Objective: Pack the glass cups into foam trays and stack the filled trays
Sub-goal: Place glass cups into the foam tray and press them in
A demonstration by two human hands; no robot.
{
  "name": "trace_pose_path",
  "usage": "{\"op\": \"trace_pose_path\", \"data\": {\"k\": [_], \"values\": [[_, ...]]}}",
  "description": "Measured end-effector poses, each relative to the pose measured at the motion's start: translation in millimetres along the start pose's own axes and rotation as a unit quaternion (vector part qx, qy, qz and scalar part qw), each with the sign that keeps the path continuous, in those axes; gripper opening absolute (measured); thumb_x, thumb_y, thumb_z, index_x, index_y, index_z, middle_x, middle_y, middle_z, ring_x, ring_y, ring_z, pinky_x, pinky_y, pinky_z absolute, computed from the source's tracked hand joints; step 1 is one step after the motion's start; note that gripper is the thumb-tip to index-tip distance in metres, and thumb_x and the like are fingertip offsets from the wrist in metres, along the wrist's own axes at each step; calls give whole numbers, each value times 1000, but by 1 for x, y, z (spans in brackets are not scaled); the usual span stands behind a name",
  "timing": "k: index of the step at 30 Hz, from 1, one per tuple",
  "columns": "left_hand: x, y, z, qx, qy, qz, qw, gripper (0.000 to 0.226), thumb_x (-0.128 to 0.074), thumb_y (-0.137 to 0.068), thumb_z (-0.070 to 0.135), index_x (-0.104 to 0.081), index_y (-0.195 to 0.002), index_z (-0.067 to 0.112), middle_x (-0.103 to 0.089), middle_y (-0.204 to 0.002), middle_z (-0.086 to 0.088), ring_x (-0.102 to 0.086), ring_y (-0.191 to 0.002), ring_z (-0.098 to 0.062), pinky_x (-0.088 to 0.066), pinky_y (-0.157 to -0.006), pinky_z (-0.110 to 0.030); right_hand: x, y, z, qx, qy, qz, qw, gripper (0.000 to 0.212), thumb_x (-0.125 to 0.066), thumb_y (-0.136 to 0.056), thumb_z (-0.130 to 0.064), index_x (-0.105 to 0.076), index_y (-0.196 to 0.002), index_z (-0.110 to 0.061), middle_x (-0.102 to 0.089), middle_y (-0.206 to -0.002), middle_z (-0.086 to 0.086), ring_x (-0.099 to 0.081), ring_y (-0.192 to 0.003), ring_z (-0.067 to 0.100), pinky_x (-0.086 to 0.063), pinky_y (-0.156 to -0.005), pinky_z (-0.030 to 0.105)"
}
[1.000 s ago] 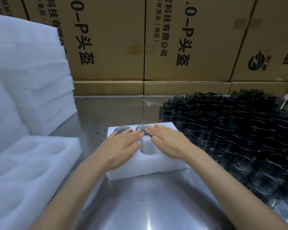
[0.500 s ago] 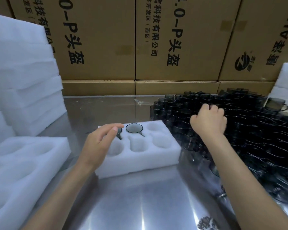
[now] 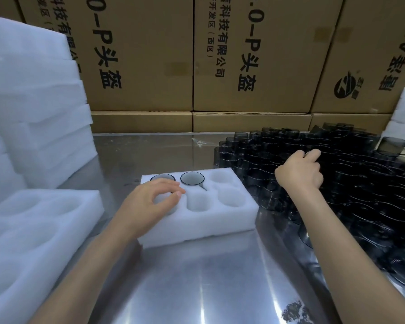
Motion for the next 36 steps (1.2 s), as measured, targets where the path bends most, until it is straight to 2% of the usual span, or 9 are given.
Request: {"op": "trace_pose_path", "data": {"k": [5, 10, 13, 15, 19, 22, 27, 33, 36], "values": [[0, 0, 3, -8, -13, -4, 1000, 41, -41, -68, 63, -70, -87, 42, -62, -114, 23, -50, -114, 8, -38, -100, -28, 2, -1, -2, 9, -15, 36, 999, 52, -53, -94, -27, -31, -131, 2, -30, -135, 20, -48, -108, 35, -37, -66, 38], [1, 1, 4, -10, -25, -2, 1000, 25, -49, -76, 48, -70, -88, 41, -61, -115, 24, -50, -113, 9, -37, -96, -24, 8, 5, -10, 44, -31, 66, 996, 41, -51, -96, -27, -40, -123, 1, -52, -121, 20, -55, -104, 38, -38, -64, 38], [0, 1, 4, -8, -31, -8, 999, 24, -50, -76, 47, -70, -89, 43, -60, -114, 26, -49, -112, 11, -37, -94, -21, 28, 19, -26, 111, -85, 130, 982, 25, -53, -95, -23, -49, -111, -5, -57, -109, 14, -55, -91, 32, -37, -62, 35], [0, 1, 4, -7, -29, -9, 1000, 23, -51, -76, 45, -70, -88, 42, -60, -113, 25, -49, -111, 11, -37, -94, -20, 43, 36, -44, 193, -151, 170, 954, 15, -53, -95, -25, -48, -99, -12, -55, -96, 5, -51, -79, 22, -36, -60, 32], [1, 1, 3, 1, -13, -5, 1000, 20, -53, -74, 43, -70, -85, 41, -61, -109, 23, -50, -108, 11, -36, -91, -13, 39, 72, -88, 341, -257, 86, 900, 12, -55, -93, -27, -46, -87, -21, -52, -80, -9, -50, -68, 13, -39, -58, 28], [1, 1, 2, 0, -14, -9, 1000, 21, -54, -75, 44, -71, -87, 39, -60, -110, 23, -50, -108, 11, -35, -90, -12, 17, 90, -104, 396, -234, 35, 887, 3, -55, -93, -24, -56, -92, -21, -51, -84, -9, -52, -76, 17, -40, -66, 32], [1, 2, 2, -8, -14, -11, 1000, 14, -60, -82, 36, -71, -91, 36, -60, -112, 20, -50, -111, 7, -37, -95, -20, -8, 93, -106, 400, -189, -7, 897, 11, -52, -95, -25, -62, -98, -23, -52, -87, -7, -53, -82, 20, -46, -71, 37], [1, 1, 4, -5, -20, -15, 1000, 25, -54, -76, 42, -71, -92, 34, -60, -111, 20, -51, -111, 6, -37, -95, -21, -20, 88, -109, 394, -140, -40, 908, 15, -53, -95, -32, -65, -102, -29, -53, -89, -9, -53, -90, 18, -37, -68, 30], [2, -1, 7, -7, -19, -11, 1000, 21, -55, -75, 42, -70, -89, 37, -62, -106, 21, -52, -107, 8, -38, -92, -17, -16, 88, -106, 392, -149, -43, 907, 21, -47, -97, -35, -64, -109, -34, -60, -97, -13, -56, -94, 16, -42, -72, 31]]}}
Point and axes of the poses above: each hand's wrist, its own y-axis away from the middle knuckle, its own x-axis out of the back of the hand, z = x × y, the point moved 9 cm from there along -y, towards the middle knuckle
